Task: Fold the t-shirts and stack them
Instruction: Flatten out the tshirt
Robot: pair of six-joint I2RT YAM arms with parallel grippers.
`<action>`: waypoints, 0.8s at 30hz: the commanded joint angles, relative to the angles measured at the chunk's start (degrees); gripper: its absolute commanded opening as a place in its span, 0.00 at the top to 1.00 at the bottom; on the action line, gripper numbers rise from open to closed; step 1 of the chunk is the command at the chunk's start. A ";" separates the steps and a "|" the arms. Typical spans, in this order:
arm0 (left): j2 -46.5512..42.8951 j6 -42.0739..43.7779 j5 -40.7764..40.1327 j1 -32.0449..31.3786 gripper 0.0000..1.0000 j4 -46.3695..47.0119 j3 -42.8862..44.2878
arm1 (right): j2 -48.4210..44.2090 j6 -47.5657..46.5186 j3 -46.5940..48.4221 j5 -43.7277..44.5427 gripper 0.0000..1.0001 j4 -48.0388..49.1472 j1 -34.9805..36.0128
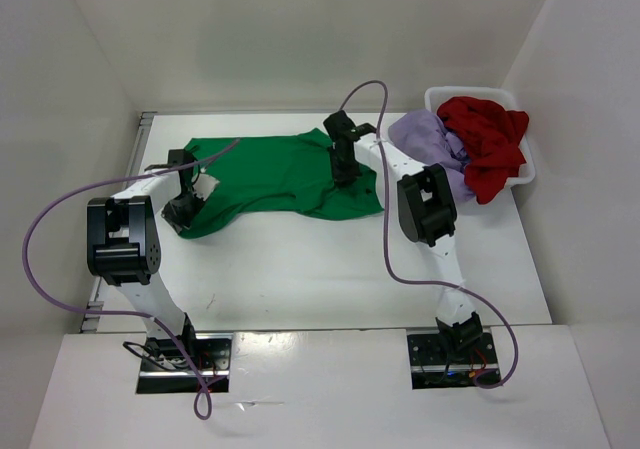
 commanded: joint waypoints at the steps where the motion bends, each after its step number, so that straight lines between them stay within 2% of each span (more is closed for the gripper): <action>1: -0.46 -0.22 1.16 -0.03 1.00 -0.43 -0.28 | -0.86 -0.75 2.34 1.71 0.78 -1.29 1.25; 7: -0.46 -0.22 1.16 -0.03 1.00 -0.43 -0.80 | -0.15 -0.22 2.86 1.00 0.79 -1.82 1.25; 14: -0.46 -0.22 1.16 -0.03 1.00 -0.43 -0.80 | -0.68 -0.22 2.86 1.62 1.00 -1.29 1.25; 20: -0.98 -0.22 1.16 1.11 1.00 -0.96 0.33 | -2.87 -0.22 3.38 1.45 1.00 -3.04 0.73; 24: -5.36 0.30 6.24 4.27 1.00 -6.13 5.94 | -12.08 -0.75 2.09 -1.37 1.00 -7.09 -3.75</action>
